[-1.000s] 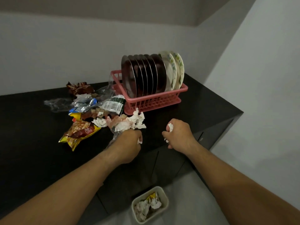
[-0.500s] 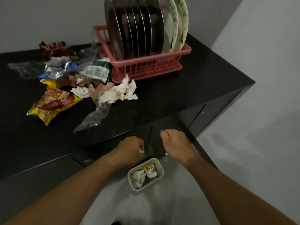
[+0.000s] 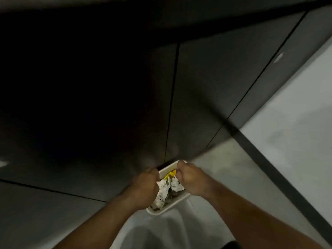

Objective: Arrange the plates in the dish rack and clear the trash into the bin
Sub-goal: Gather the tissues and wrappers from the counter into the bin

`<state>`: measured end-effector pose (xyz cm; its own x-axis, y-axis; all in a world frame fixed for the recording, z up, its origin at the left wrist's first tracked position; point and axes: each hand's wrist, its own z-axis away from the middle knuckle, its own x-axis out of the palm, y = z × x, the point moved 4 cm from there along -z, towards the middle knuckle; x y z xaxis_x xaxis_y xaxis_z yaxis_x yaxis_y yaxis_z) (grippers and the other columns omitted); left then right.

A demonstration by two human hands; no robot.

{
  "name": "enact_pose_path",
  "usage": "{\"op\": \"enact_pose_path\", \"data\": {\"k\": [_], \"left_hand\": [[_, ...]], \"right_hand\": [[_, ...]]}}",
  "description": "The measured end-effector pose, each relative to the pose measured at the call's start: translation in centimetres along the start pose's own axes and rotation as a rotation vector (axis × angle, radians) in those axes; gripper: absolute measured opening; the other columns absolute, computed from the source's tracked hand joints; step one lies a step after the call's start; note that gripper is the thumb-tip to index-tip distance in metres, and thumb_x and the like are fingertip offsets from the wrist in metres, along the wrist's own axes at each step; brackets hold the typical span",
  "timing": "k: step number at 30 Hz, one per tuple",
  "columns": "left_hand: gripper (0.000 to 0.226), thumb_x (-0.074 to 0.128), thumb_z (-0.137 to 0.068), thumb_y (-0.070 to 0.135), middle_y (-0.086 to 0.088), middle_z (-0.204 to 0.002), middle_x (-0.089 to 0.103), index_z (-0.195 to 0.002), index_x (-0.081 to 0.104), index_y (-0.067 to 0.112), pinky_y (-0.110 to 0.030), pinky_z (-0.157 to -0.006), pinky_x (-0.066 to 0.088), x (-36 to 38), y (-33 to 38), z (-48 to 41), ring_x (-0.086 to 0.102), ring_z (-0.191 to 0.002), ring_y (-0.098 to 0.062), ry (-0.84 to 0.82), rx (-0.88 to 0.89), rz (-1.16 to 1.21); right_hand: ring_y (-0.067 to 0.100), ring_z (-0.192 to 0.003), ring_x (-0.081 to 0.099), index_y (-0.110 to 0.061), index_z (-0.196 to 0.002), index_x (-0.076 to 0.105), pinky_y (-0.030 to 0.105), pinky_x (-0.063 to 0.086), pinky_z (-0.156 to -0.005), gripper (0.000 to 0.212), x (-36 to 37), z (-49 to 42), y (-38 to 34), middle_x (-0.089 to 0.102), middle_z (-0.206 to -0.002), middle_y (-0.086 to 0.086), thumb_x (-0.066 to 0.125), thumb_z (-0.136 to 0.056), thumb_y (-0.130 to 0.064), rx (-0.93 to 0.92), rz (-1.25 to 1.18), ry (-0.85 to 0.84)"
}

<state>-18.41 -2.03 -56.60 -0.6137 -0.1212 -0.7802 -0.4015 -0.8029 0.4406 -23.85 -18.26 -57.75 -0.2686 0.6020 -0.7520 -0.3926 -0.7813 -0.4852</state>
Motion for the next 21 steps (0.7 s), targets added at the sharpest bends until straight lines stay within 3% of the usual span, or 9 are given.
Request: {"op": "enact_pose_path", "data": {"k": [5, 8, 11, 14, 18, 21], "left_hand": [[0.014, 0.049, -0.094, 0.022, 0.008, -0.116, 0.042, -0.106, 0.052, 0.028, -0.03, -0.08, 0.049, 7.5, -5.1, -3.7, 0.055, -0.093, -0.016, 0.056, -0.014, 0.002], [0.018, 0.05, -0.093, 0.026, 0.01, -0.115, 0.041, -0.11, 0.052, 0.031, -0.031, -0.08, 0.049, 10.1, -6.4, -5.0, 0.054, -0.092, -0.015, 0.083, 0.011, -0.012], [0.023, 0.049, -0.093, 0.028, 0.009, -0.118, 0.044, -0.116, 0.051, 0.031, -0.031, -0.079, 0.048, 11.0, -6.3, -6.0, 0.055, -0.097, -0.016, 0.121, 0.035, -0.057], [0.029, 0.047, -0.094, 0.027, 0.005, -0.123, 0.049, -0.123, 0.051, 0.027, -0.03, -0.079, 0.045, 11.5, -5.0, -6.8, 0.055, -0.105, -0.019, 0.105, 0.024, -0.116], [0.034, 0.047, -0.095, 0.025, -0.006, -0.129, 0.048, -0.128, 0.048, 0.019, -0.039, -0.088, 0.047, 13.6, -3.1, -8.8, 0.051, -0.114, -0.026, 0.011, 0.062, -0.294], [0.044, 0.042, -0.097, 0.041, -0.011, -0.139, 0.037, -0.135, 0.039, 0.019, -0.047, -0.1, 0.041, 17.0, -3.9, -9.9, 0.04, -0.123, -0.031, -0.108, 0.022, -0.283]], "right_hand": [[0.03, -0.114, 0.054, -0.014, -0.12, 0.05, 0.034, 0.044, -0.089, 0.028, 9.9, -6.6, 5.0, 0.058, -0.125, 0.011, 0.042, -0.1, -0.032, -0.009, 0.094, -0.166], [0.032, -0.128, 0.044, -0.019, -0.136, 0.043, 0.046, 0.042, -0.103, 0.042, 12.8, -9.0, 7.4, 0.047, -0.14, 0.009, 0.048, -0.098, -0.036, -0.029, 0.205, -0.193], [0.029, -0.135, 0.038, -0.02, -0.146, 0.035, 0.044, 0.037, -0.11, 0.059, 13.1, -9.8, 9.0, 0.039, -0.148, 0.007, 0.057, -0.095, -0.039, -0.074, 0.267, -0.176], [0.026, -0.13, 0.044, -0.018, -0.143, 0.045, 0.037, 0.038, -0.109, 0.055, 11.5, -9.0, 9.3, 0.044, -0.145, 0.006, 0.058, -0.094, -0.041, -0.112, 0.269, -0.12], [0.02, -0.116, 0.055, -0.019, -0.127, 0.061, 0.027, 0.042, -0.097, 0.039, 8.3, -6.9, 9.0, 0.057, -0.132, 0.003, 0.056, -0.095, -0.041, -0.152, 0.223, -0.006], [0.016, -0.114, 0.055, -0.023, -0.124, 0.063, 0.027, 0.042, -0.095, 0.036, 6.5, -5.2, 9.0, 0.057, -0.131, -0.004, 0.057, -0.095, -0.043, -0.18, 0.172, 0.101]]}}
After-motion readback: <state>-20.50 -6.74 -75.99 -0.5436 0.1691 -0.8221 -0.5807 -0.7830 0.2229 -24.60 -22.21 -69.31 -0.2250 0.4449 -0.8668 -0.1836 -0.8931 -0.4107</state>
